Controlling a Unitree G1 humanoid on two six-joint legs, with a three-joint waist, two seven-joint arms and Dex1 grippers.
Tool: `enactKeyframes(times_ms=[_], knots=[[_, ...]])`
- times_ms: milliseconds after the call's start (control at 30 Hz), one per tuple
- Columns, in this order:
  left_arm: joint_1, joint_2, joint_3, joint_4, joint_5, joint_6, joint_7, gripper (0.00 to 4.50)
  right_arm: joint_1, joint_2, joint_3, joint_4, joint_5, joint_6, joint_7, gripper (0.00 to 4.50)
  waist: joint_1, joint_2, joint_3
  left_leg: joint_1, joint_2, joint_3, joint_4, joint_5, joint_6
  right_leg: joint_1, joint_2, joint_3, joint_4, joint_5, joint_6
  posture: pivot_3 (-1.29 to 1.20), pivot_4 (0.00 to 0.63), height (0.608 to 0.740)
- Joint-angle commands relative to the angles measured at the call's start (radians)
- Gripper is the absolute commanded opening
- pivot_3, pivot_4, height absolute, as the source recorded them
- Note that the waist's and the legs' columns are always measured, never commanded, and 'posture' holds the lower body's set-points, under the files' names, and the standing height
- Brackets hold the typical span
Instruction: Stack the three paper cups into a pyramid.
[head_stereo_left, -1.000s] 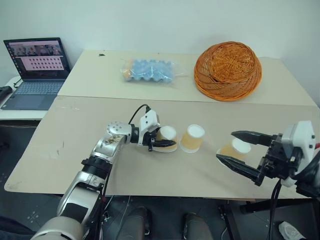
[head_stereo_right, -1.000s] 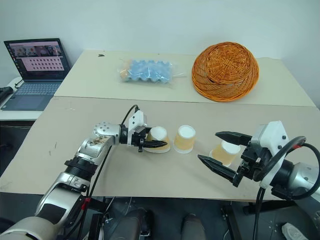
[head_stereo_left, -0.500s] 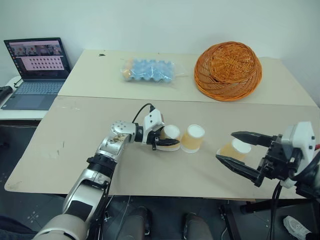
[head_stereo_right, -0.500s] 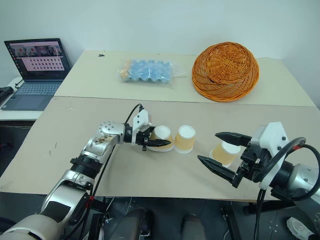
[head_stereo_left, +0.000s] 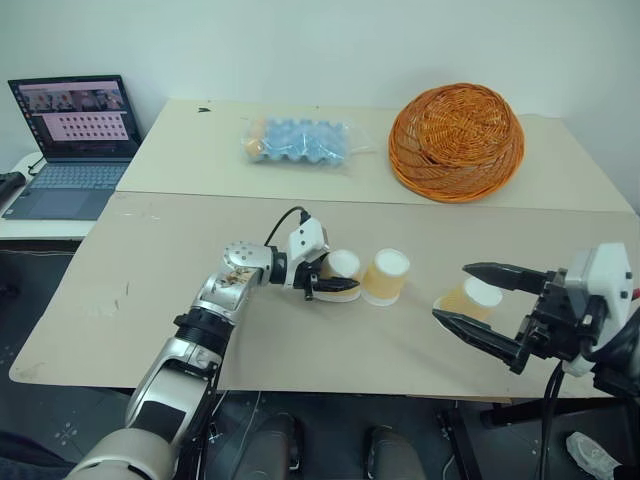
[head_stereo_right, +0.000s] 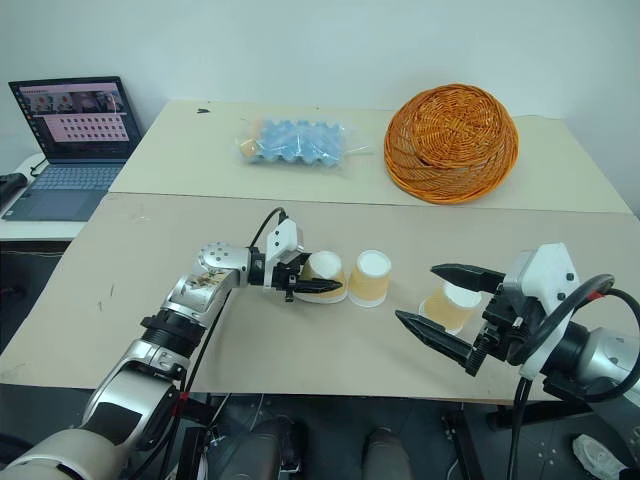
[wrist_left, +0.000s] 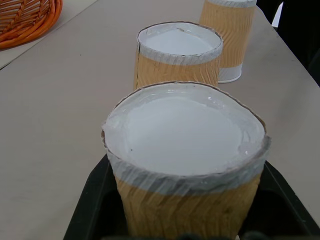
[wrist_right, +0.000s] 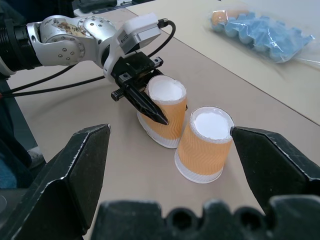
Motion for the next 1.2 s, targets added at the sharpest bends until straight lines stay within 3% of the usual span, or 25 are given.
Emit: enactKeyframes(times_ms=[33, 233, 533, 1067, 1200], knots=[[-0.011, -0.007, 0.004, -0.009, 0.007, -0.010, 0.005, 2.36, -0.001, -0.005, -0.044, -0.021, 0.012, -0.015, -0.003, 4.50, 0.000, 0.000, 0.000, 0.000, 0.000, 0.000, 0.000, 0.000, 0.000, 0.000, 0.000, 0.000, 0.000, 0.000, 0.000, 0.00, 0.150, 0.726], [-0.017, -0.009, 0.008, -0.002, 0.018, -0.014, 0.009, 4.44, -0.003, -0.006, -0.044, -0.021, 0.015, -0.014, -0.005, 4.50, -0.001, 0.000, 0.000, 0.000, 0.000, 0.000, 0.000, 0.000, 0.000, 0.000, 0.000, 0.000, 0.000, 0.000, 0.000, 0.00, 0.150, 0.726], [-0.008, 0.006, 0.016, -0.025, 0.009, 0.011, 0.004, 4.44, -0.006, -0.008, -0.045, -0.019, 0.020, -0.014, -0.001, 4.50, -0.001, 0.000, 0.000, 0.000, 0.000, 0.000, 0.000, 0.000, 0.000, 0.000, 0.000, 0.000, 0.000, 0.000, 0.000, 0.00, 0.150, 0.726], [0.127, 0.110, 0.042, -0.193, -0.009, 0.116, 0.007, 4.44, -0.021, -0.022, -0.050, -0.005, 0.035, -0.013, 0.017, 4.50, -0.002, 0.000, 0.000, 0.000, 0.000, -0.001, 0.000, 0.000, 0.000, -0.001, 0.000, 0.000, 0.000, 0.000, 0.000, 0.00, 0.150, 0.726], [0.193, 0.173, 0.079, -0.297, -0.023, 0.163, 0.017, 4.44, 0.002, -0.018, -0.061, -0.004, 0.017, -0.006, 0.020, 4.50, -0.005, 0.000, 0.000, 0.000, 0.001, 0.000, 0.000, 0.000, 0.000, -0.001, 0.000, 0.001, 0.000, 0.000, 0.000, 0.00, 0.150, 0.726]])
